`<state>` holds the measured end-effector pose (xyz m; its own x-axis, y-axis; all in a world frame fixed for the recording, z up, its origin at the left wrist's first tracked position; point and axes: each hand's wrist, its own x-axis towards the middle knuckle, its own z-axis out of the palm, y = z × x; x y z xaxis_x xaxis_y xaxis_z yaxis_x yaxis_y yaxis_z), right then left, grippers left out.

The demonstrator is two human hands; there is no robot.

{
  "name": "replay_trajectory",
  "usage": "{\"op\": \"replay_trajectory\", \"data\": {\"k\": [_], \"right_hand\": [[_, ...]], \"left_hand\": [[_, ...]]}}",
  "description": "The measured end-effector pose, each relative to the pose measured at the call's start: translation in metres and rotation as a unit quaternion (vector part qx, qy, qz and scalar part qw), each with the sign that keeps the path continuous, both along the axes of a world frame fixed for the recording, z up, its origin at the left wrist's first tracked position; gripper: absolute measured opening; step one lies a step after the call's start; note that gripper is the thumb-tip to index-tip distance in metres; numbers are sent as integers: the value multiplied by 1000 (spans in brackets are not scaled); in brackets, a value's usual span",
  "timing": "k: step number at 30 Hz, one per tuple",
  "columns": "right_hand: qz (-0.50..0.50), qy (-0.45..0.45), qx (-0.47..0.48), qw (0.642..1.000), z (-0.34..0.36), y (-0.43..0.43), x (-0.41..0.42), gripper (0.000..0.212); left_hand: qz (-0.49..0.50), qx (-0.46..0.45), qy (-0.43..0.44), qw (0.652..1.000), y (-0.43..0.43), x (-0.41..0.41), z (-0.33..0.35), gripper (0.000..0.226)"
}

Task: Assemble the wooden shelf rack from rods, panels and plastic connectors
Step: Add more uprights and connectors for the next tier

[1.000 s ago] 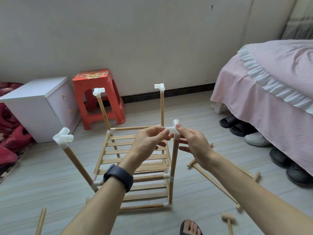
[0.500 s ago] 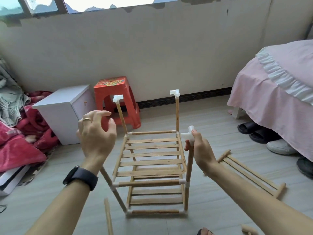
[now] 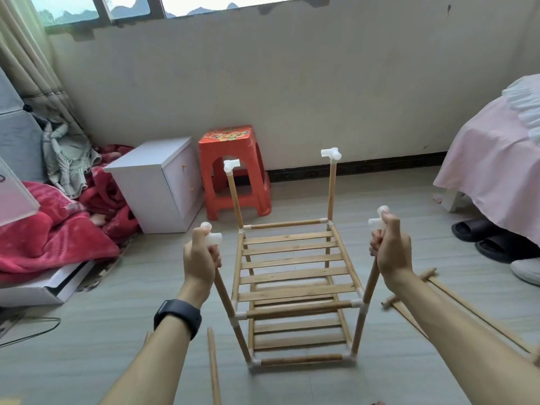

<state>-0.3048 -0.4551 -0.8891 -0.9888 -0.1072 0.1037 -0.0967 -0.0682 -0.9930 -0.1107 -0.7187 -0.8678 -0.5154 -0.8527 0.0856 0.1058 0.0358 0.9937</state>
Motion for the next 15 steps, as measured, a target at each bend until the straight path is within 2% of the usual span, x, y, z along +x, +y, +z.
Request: {"op": "replay_trajectory", "data": {"k": [7, 15], "right_hand": [[-100, 55, -24, 993, -4, -19, -3, 48], [-27, 27, -56, 998, -2, -9, -5, 43]], "left_hand": [[50, 10, 51, 997, -3, -10, -9, 36], [81, 19, 78, 993, 3, -13, -13, 36]]}}
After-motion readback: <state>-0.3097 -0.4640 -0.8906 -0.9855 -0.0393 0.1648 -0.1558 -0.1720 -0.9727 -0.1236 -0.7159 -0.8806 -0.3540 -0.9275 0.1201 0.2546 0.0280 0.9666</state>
